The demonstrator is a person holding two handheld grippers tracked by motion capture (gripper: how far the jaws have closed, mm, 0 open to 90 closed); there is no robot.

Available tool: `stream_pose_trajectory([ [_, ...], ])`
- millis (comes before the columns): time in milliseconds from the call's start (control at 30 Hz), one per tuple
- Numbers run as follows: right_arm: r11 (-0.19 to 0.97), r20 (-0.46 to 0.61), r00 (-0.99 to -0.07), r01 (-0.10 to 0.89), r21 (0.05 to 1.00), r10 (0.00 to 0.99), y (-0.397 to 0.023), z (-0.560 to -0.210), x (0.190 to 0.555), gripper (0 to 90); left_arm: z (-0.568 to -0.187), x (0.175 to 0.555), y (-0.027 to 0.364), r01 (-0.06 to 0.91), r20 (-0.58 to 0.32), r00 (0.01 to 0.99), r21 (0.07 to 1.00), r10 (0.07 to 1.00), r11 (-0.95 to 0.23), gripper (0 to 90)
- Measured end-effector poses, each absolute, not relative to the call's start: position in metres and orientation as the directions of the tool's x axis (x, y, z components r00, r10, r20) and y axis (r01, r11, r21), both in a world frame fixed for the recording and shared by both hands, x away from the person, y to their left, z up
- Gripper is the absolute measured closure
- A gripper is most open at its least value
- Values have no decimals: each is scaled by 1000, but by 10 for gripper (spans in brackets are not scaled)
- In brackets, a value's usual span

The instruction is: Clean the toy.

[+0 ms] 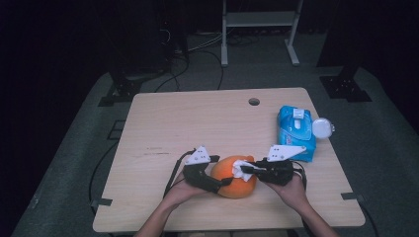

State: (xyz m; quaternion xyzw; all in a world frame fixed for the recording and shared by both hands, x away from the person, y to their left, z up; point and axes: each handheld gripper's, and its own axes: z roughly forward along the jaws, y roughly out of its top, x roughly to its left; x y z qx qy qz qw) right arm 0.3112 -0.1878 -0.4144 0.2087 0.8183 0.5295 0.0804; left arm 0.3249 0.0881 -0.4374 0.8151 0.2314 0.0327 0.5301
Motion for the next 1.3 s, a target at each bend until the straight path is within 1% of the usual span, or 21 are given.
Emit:
stream_pose_trajectory([
  [33,354,88,-899,257,900,429,-188,-414,311,813,-439,325,88,352,-204,889,878,409,-326,114],
  [100,359,73,-898,247,900,434,-185,-413,310,812,-440,325,86,332,-180,895,880,409,-340,153],
  [133,360,72,-897,247,900,437,-184,-413,310,812,-438,323,86,317,-162,901,880,403,-354,172],
  [167,360,70,-899,242,901,432,-182,-412,309,812,-437,321,85,301,-143,904,882,402,-362,217],
  [233,357,65,-902,234,904,426,-180,-410,308,812,-435,317,84,266,-103,913,883,395,-386,253],
  [300,362,59,-904,228,904,424,-180,-409,308,813,-433,314,83,248,-83,918,883,389,-398,264],
  [433,339,73,-885,252,906,461,-192,-409,314,813,-432,311,81,233,-70,923,884,378,-404,266],
  [500,326,100,-880,274,905,464,-198,-411,316,814,-430,311,81,228,-72,929,884,364,-408,248],
  [600,340,94,-893,263,903,441,-198,-412,313,813,-428,313,83,237,-90,933,883,348,-406,166],
  [667,348,97,-905,255,902,414,-197,-413,312,812,-428,317,86,262,-126,931,884,341,-388,105],
  [767,353,97,-921,239,904,377,-196,-413,310,812,-430,321,87,288,-153,924,881,352,-374,45],
  [833,357,94,-926,233,905,366,-194,-413,309,812,-434,324,88,307,-178,923,875,341,-374,37],
  [867,358,93,-927,231,905,364,-194,-413,309,812,-437,325,87,328,-207,922,869,328,-372,40],
  [900,359,89,-927,228,905,365,-193,-412,309,812,-438,325,86,336,-224,924,864,310,-375,92],
  [967,360,89,-925,230,904,369,-193,-411,309,813,-439,324,84,324,-210,928,861,306,-392,147],
  [1000,359,87,-924,230,905,373,-193,-411,309,814,-437,324,84,318,-200,929,860,311,-398,199],
  [1100,349,70,-919,217,911,388,-190,-407,308,814,-432,320,84,278,-138,928,875,347,-396,309],
  [1167,333,59,-926,193,923,372,-185,-402,305,814,-427,314,80,224,-59,915,898,400,-380,333],
  [1233,351,23,-932,158,923,361,-178,-397,299,814,-423,310,75,177,14,892,910,453,-376,334],
  [1300,369,-9,-929,138,919,371,-174,-396,297,814,-422,310,74,174,21,888,909,459,-378,323],
])
